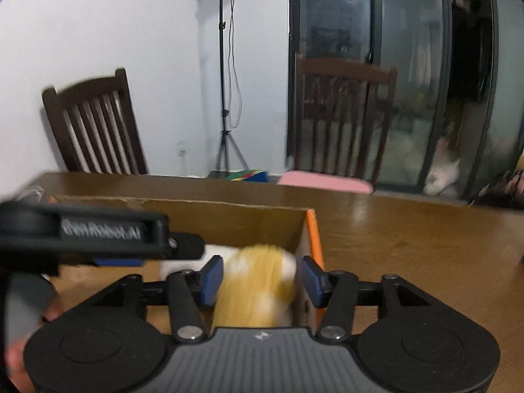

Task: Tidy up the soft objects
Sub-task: 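Carry the plush sheep with both grippers into the cardboard box and release, then move both tools back toward the pile of soft items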

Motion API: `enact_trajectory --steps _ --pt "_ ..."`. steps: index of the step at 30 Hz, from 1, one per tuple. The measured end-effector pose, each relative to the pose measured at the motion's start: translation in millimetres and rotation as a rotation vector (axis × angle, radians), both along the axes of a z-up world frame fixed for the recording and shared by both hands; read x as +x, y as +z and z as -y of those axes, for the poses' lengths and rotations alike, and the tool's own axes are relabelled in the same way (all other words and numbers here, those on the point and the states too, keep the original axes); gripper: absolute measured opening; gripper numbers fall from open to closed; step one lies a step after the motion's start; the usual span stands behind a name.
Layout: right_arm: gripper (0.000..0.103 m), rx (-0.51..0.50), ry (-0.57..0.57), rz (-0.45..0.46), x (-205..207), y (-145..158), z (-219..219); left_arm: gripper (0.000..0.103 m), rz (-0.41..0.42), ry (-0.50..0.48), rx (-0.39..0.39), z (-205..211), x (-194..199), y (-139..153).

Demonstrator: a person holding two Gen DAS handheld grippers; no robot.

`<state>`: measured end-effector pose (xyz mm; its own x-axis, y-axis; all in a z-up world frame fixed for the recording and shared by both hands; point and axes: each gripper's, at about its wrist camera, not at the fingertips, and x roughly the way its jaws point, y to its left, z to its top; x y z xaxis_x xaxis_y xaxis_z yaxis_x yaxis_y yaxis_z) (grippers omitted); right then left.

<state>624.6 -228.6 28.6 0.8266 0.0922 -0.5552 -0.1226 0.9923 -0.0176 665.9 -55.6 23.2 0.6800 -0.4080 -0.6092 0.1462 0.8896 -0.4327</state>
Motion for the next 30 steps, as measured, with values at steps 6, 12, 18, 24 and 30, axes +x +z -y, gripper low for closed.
enact_trajectory --steps 6,12,18,24,30 --pt "0.059 0.028 0.022 0.045 -24 26 3 0.082 0.051 0.059 -0.01 -10 -20 31" --pt "0.076 0.041 0.048 0.155 -90 86 30 0.087 0.15 0.051 0.046 -30 -80 89" --pt "0.086 0.02 0.061 0.233 -172 125 52 0.098 0.283 0.02 0.161 -48 -161 143" --pt "0.088 0.04 0.07 0.267 -230 142 54 0.099 0.322 0.016 0.184 -61 -228 164" --pt "0.097 0.095 0.13 0.334 -298 134 46 0.103 0.413 0.017 0.229 -76 -307 151"
